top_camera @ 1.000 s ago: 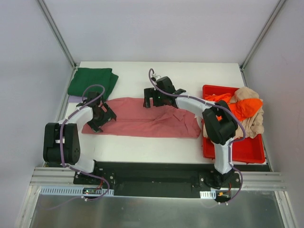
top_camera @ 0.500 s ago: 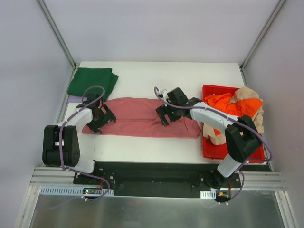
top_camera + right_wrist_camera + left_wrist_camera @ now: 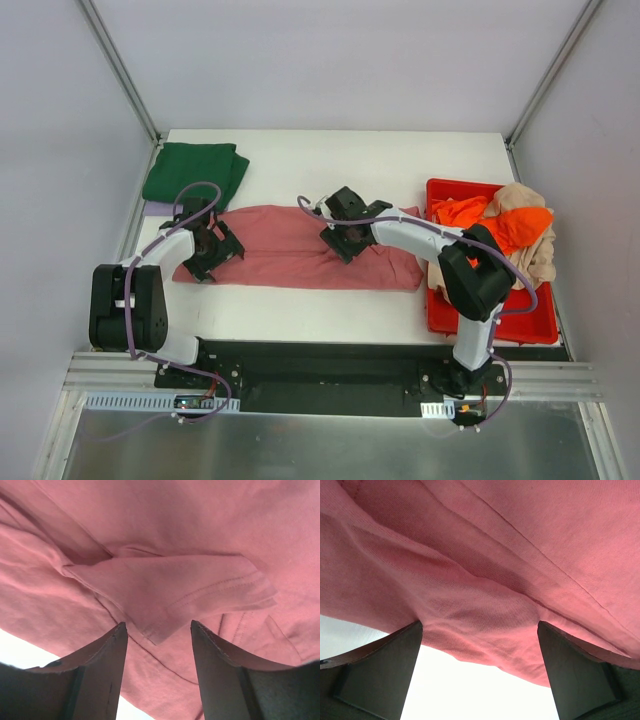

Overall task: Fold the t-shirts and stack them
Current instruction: Fold the other side of the tshirt into a rectangle

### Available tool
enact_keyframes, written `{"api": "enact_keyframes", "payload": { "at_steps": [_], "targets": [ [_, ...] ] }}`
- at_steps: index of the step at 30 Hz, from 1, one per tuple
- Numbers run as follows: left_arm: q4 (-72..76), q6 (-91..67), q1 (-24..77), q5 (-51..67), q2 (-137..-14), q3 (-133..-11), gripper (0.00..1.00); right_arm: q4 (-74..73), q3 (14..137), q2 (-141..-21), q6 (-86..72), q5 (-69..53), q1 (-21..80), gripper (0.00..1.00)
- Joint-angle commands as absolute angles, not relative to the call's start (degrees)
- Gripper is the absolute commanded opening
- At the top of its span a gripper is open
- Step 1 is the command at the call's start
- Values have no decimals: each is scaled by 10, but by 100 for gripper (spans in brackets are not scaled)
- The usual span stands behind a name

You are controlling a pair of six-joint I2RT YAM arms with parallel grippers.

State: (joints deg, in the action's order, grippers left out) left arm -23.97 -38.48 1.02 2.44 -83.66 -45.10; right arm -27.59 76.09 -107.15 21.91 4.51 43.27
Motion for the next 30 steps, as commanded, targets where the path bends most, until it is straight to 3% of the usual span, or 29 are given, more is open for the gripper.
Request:
{"api": "enact_keyframes", "payload": {
  "at_steps": [1,7,15,17,30],
  "targets": [
    [-248,-379,4,11,-832,-438,99,-307,770,-1064,216,94,433,55],
    [-248,-380,4,12,-837,-438,99,-315,770,-1076,221,91,433,52],
    [-244,-382,4,14,-844,-438,99,-316,790,-1085,217,101,435,15],
    [-243,-383,4,18,-847,-437,99,-317,796,-1080,219,108,435,1],
    [-236,-381,4,33,-852,-434,99,-314,924,-1162,282,154,446,1]
  ]
}}
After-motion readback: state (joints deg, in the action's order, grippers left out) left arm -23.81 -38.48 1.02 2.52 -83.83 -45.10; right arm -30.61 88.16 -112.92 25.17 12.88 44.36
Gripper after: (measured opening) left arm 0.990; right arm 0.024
